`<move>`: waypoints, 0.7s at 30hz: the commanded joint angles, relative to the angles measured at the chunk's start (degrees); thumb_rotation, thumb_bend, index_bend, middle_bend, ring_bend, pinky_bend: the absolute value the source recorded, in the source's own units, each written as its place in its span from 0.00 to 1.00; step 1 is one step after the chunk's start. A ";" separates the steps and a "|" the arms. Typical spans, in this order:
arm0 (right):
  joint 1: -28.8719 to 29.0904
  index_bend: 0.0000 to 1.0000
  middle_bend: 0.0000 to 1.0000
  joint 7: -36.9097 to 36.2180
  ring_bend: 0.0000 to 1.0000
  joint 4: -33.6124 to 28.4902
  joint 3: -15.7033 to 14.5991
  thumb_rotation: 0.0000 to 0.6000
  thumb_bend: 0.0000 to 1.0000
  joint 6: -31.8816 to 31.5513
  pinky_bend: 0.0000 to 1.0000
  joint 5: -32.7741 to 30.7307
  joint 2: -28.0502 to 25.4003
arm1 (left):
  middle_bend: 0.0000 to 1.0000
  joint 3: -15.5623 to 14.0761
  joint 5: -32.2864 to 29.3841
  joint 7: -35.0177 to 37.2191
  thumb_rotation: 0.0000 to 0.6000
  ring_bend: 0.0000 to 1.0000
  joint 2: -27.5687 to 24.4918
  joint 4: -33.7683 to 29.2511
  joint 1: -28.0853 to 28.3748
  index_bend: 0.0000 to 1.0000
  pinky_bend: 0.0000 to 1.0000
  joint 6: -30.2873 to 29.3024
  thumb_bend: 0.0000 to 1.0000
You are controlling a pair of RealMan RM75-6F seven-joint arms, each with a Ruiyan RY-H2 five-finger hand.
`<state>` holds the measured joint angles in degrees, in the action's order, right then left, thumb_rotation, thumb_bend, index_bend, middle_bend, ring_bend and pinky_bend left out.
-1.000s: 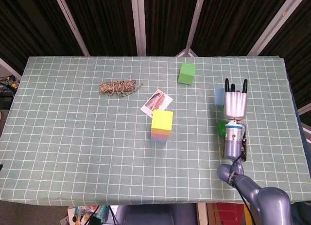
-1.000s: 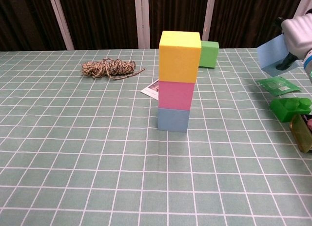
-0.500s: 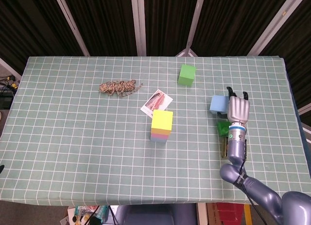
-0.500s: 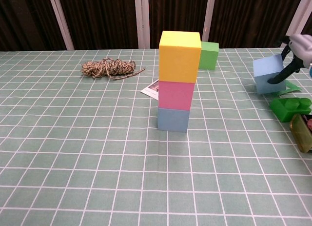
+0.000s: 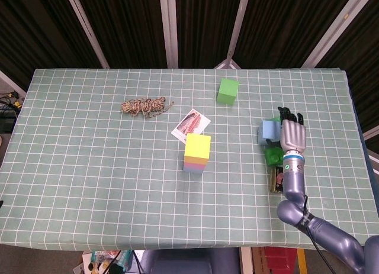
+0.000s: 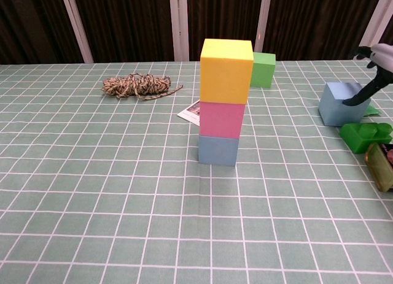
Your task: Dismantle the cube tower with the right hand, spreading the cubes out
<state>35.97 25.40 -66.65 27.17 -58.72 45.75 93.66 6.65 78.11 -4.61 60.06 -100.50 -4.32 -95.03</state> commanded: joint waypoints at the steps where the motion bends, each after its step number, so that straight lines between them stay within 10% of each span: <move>1: 0.08 0.05 0.00 -0.08 0.10 -0.32 -0.29 1.00 0.15 -1.28 0.00 0.33 -0.38 | 0.00 0.09 -0.14 0.17 1.00 0.00 -0.02 -0.02 -0.03 0.21 0.08 0.00 0.19; 13: -4.87 0.00 0.00 -3.16 0.10 -27.28 -1.85 1.00 0.13 0.69 0.00 0.15 -15.03 | 0.00 -0.07 0.95 0.50 1.00 0.00 0.02 0.43 0.06 0.21 0.08 -0.21 0.19; 21: -7.75 0.00 0.00 -6.00 0.10 -43.40 -8.28 1.00 0.13 7.08 0.00 3.51 -27.57 | 0.00 -0.19 0.78 2.07 1.00 0.00 -0.59 0.31 -0.30 0.21 0.08 -0.08 0.19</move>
<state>29.84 21.51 -106.63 21.35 -53.68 47.72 69.03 6.46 78.90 -2.54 59.47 -100.19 -4.61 -95.10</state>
